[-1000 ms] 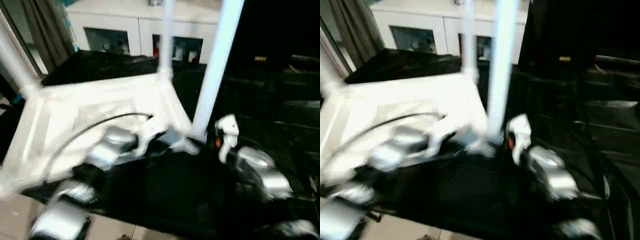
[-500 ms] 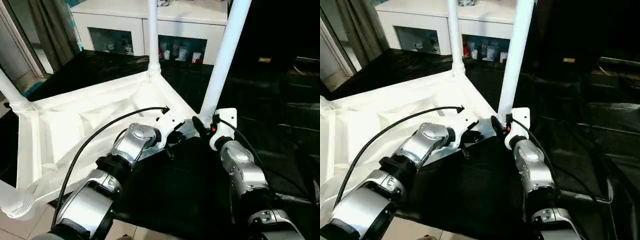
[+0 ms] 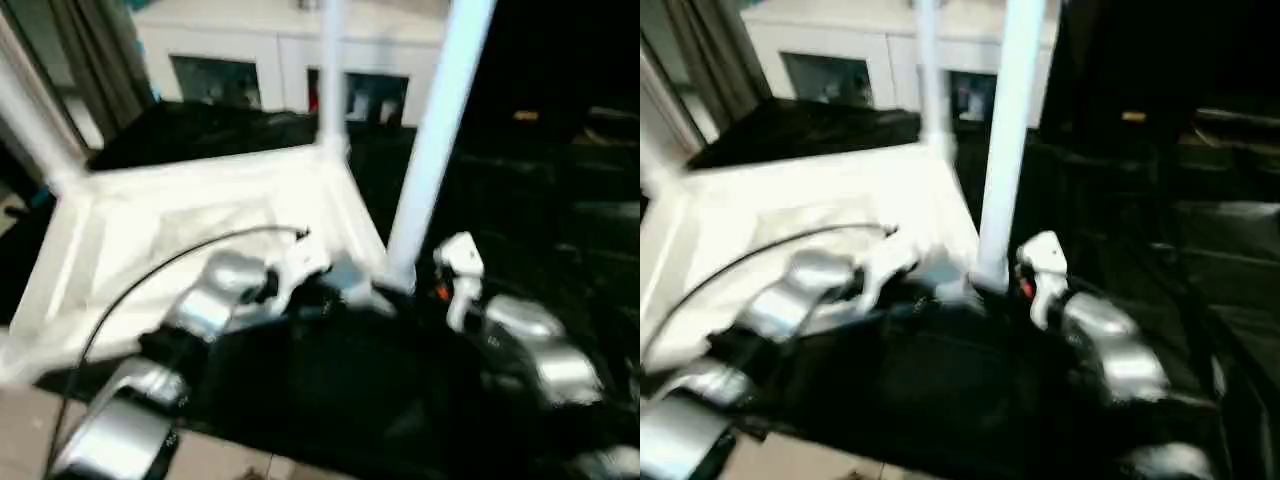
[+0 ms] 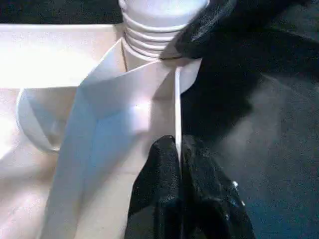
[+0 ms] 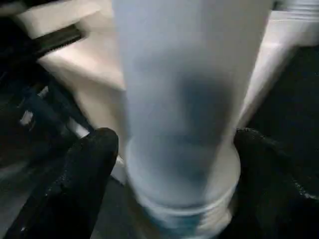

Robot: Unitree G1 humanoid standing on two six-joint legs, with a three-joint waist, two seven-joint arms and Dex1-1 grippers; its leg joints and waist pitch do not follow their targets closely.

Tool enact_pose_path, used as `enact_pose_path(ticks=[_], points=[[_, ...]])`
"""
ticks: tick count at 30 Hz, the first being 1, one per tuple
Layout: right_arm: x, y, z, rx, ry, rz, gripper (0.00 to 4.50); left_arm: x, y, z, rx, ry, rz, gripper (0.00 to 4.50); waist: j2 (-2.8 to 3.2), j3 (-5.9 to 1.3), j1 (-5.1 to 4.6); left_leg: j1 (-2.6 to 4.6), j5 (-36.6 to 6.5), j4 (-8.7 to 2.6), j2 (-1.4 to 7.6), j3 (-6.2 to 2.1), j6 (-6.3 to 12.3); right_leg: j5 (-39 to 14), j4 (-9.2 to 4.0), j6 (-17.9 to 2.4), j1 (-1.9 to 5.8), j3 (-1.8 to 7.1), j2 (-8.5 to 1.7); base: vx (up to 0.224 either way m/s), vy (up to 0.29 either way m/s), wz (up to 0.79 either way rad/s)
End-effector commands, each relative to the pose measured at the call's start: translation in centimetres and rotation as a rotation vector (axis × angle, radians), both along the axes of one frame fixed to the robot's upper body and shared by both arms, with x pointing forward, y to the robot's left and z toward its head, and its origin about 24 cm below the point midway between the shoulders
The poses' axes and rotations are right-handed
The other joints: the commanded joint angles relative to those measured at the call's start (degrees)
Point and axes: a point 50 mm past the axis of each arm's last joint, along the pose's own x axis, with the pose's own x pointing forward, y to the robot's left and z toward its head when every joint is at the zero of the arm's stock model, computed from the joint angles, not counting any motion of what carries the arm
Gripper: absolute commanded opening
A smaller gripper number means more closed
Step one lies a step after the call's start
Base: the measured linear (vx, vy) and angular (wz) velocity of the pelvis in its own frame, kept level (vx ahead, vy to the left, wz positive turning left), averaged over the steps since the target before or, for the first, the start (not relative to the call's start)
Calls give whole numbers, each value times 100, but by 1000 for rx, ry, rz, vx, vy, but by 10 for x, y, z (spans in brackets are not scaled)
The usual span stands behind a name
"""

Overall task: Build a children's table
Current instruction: Rotate leg to tighten

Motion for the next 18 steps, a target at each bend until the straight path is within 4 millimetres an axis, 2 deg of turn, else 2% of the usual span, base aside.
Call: enact_pose_path(ticks=[1, 2, 3, 4, 6, 10, 11, 14, 15, 18], points=[[-7, 2, 4, 2, 14, 89, 391, -9, 2, -5, -9, 54, -66, 0, -99, -356, 39, -1, -697, -378, 469, -159, 668, -1321, -403, -1267, 311, 335, -593, 0, 0, 0], [-9, 1, 6, 6, 23, 112, 391, -10, 5, -5, -7, 60, -78, 0, -99, -364, 70, 0, -663, -364, 459, -150, 683, -1224, -396, -1277, 321, 339, -590, 0, 0, 0], [-12, 0, 7, 9, 34, 140, 391, -11, 8, -4, -5, 68, -89, 0, -128, -350, 87, -3, -675, -369, 462, -141, 680, -1255, -406, -1265, 304, 336, -584, 0, 0, 0], [-14, -1, 8, 12, 43, 159, 391, -12, 10, -4, -5, 74, -96, 0, -117, -354, 131, 5, -692, -373, 461, -151, 651, -1363, -401, -1240, 317, 332, -600, 0, 0, 0], [-20, 0, 8, -7, 69, 221, 391, -14, 16, -4, 1, 97, -116, 0, -130, -348, 131, -4, -728, -377, 455, -151, 607, -1517, -416, -1186, 314, 325, -594, 0, 0, 0], [-20, 3, 6, -25, 71, 232, 391, -14, 19, -3, 8, 93, -110, 0, -138, -339, 123, 4, -795, -379, 437, -153, 518, -1798, -450, -1088, 296, 331, -604, 0, 0, 0], [-20, 5, 6, -18, 72, 232, 374, -14, 20, -3, 9, 93, -109, 0, -134, -343, 125, 2, -764, -384, 440, -160, 502, -1802, -447, -1071, 298, 331, -603, 0, 0, 0], [-20, 8, 6, -6, 82, 240, 361, -14, 20, -3, 9, 95, -113, 0, -135, -353, 122, -5, -690, -379, 441, -162, 504, -1610, -422, -1098, 304, 332, -592, 0, 0, 0], [-20, 9, 6, -1, 87, 244, 339, -15, 20, -2, 7, 96, -115, 0, -141, -355, 125, -7, -654, -377, 439, -161, 517, -1545, -414, -1110, 308, 331, -594, 0, 0, 0], [-20, 10, 5, -4, 91, 245, 323, -15, 20, -2, 8, 96, -118, 0, -131, -358, 128, -8, -615, -368, 435, -156, 528, -1478, -408, -1125, 307, 329, -590, 0, 0, 0]])
